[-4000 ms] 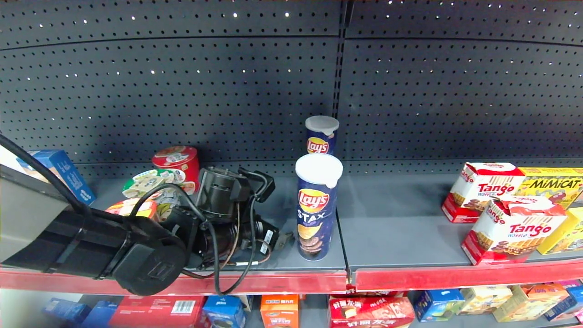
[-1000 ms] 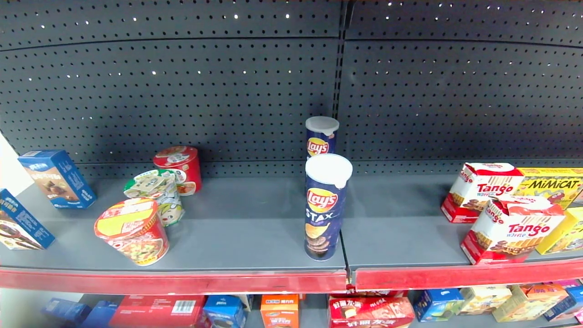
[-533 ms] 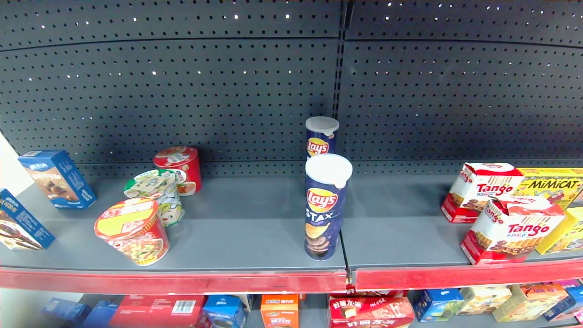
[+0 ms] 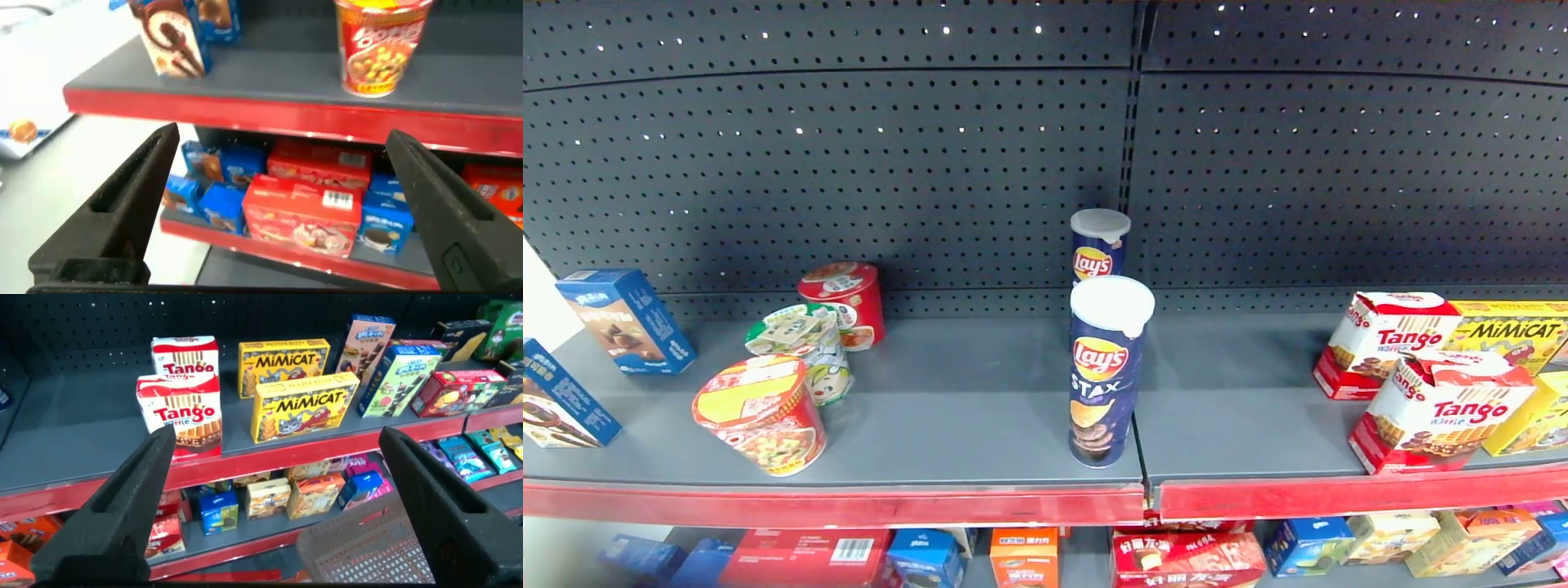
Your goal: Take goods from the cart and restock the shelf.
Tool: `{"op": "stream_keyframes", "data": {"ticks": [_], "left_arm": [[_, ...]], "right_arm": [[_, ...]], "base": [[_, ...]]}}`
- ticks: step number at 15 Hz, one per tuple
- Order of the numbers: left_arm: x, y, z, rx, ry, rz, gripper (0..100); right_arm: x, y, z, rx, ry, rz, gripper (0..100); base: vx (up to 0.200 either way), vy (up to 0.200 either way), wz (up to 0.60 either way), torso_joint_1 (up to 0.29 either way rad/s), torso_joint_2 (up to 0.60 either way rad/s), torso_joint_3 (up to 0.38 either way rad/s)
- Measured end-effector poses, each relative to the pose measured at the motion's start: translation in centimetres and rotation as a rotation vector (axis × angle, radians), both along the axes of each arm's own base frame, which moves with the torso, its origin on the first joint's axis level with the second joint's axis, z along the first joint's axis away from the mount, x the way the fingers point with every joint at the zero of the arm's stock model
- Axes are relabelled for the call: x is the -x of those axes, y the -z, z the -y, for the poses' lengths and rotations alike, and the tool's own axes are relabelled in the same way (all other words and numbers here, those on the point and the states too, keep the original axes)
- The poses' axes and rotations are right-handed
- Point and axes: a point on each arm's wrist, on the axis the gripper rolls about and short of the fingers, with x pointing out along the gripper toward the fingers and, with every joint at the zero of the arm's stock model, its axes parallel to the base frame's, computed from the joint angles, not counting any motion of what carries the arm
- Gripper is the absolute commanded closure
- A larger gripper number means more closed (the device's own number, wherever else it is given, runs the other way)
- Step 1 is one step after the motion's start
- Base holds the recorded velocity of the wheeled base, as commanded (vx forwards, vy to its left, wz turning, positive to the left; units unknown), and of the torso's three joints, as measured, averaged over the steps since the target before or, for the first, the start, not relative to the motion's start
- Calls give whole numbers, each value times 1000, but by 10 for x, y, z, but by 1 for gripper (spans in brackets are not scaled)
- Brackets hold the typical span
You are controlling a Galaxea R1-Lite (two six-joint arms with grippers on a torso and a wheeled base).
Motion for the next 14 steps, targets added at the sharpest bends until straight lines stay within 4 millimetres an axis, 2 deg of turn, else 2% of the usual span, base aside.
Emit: {"op": "stream_keyframes", "data": {"ticks": [3, 7, 10, 14], "left_arm": [[-2, 1, 0, -105, 16, -5, 0], [-3, 4, 5, -19, 240, 4, 0], [-3, 4, 6, 130, 258, 17, 0], [-3, 9, 6, 34, 251, -43, 0]], "right_arm": [[2, 0, 0, 0, -1, 7, 0], [2, -1, 0, 0, -3, 9, 0], [1, -1, 0, 0, -4, 10, 0], [2, -3, 0, 1, -5, 14, 0]], "base": [[0, 0, 0, 0, 0, 0], [0, 0, 0, 0, 0, 0], [0, 0, 0, 0, 0, 0], [0, 0, 0, 0, 0, 0]]}}
